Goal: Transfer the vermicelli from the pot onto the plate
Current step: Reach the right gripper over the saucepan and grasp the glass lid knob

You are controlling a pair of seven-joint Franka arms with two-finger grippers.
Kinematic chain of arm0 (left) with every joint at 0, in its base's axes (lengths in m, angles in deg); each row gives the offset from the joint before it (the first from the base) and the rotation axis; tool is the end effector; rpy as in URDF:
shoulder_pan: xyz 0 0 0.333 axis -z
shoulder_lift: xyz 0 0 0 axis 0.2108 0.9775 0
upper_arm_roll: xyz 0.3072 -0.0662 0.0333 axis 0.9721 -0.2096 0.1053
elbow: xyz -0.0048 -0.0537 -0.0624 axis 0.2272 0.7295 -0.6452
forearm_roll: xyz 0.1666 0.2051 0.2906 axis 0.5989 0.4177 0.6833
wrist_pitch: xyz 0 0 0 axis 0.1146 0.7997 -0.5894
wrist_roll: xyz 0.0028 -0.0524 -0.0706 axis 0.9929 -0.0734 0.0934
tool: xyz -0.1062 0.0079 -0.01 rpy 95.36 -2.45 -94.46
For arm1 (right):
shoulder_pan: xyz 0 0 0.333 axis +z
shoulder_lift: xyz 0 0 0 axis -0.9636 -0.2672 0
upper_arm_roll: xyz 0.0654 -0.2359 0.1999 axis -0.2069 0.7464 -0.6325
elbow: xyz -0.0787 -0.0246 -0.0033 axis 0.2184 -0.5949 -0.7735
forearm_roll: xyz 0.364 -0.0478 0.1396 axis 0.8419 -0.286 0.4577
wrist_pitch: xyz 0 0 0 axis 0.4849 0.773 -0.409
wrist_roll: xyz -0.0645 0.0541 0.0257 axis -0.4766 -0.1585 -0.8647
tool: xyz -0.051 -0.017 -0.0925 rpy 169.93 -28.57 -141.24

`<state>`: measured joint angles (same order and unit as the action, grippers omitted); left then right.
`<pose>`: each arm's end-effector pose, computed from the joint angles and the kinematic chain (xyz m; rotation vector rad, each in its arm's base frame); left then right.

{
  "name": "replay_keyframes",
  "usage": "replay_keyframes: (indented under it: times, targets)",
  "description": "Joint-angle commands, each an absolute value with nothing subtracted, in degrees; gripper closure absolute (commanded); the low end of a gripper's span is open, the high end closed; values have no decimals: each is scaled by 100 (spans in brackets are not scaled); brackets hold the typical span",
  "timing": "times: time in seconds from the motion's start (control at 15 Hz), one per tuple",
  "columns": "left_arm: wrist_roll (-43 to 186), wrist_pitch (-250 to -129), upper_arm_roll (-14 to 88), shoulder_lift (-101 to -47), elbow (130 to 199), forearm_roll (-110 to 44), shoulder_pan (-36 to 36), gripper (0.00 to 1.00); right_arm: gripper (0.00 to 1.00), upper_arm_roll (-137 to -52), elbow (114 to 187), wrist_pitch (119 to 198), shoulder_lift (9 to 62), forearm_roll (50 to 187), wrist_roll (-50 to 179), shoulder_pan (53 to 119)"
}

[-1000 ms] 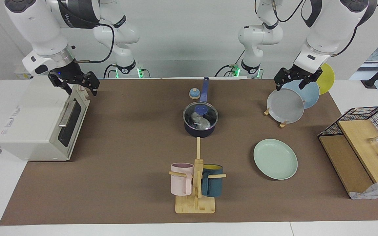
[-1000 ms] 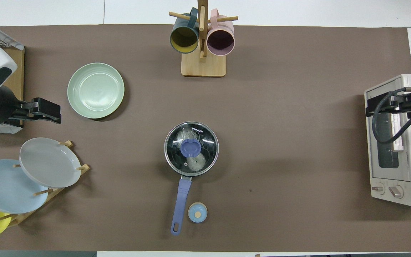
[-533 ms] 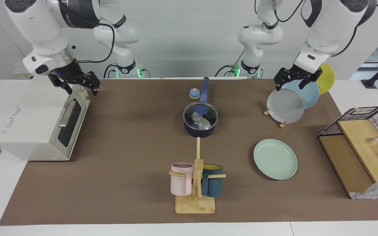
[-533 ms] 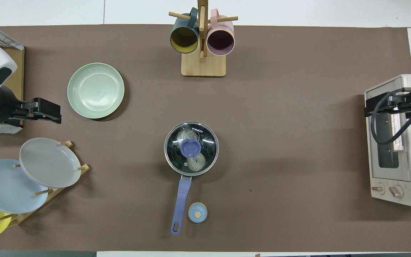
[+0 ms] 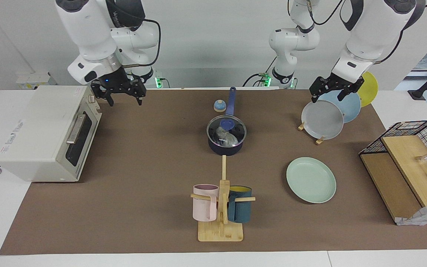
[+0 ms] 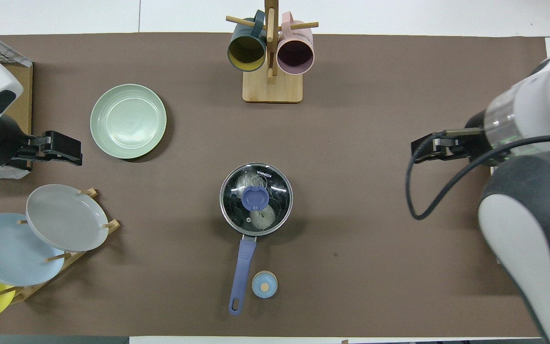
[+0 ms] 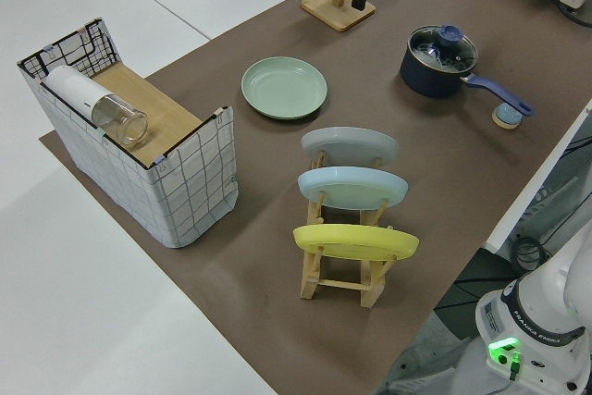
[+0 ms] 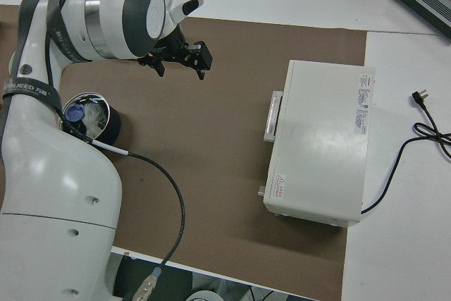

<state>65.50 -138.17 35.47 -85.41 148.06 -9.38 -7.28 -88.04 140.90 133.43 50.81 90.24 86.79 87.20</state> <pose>0.5316 -0.0953 0.6131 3.1340 -0.0149 -0.1143 0.5394 0.1358 0.5994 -3.1062 0.0247 0.0502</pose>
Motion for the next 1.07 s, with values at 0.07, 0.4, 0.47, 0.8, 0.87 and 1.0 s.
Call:
replay_keyframes:
  times: [0.07,0.4,0.47,0.8,0.87,1.0]
  targets:
    - [6574,-13813,3500,-8686,14927,-835,-786,0,0,-8810,13556,13522,4464,9110,9786,9522]
    - [6592,-13830,3500,-8686,14927,-835,-786,0,0,-8810,12762,13871,3390,9031,11043,10569]
    - [6592,-13830,3500,-8686,14927,-835,-786,0,0,-8810,12780,14030,3389,9031,11341,10649]
    - [6574,-13857,3509,-8686,14936,-835,-786,0,0,-8819,12815,14330,2977,8909,11898,11264]
    - [6583,-13857,3509,-8686,14936,-835,-786,0,0,-8819,12824,14365,2924,8847,11907,11291]
    - [6583,-13857,3509,-8686,14936,-835,-786,0,0,-8819,13051,14558,2915,8846,11986,11326]
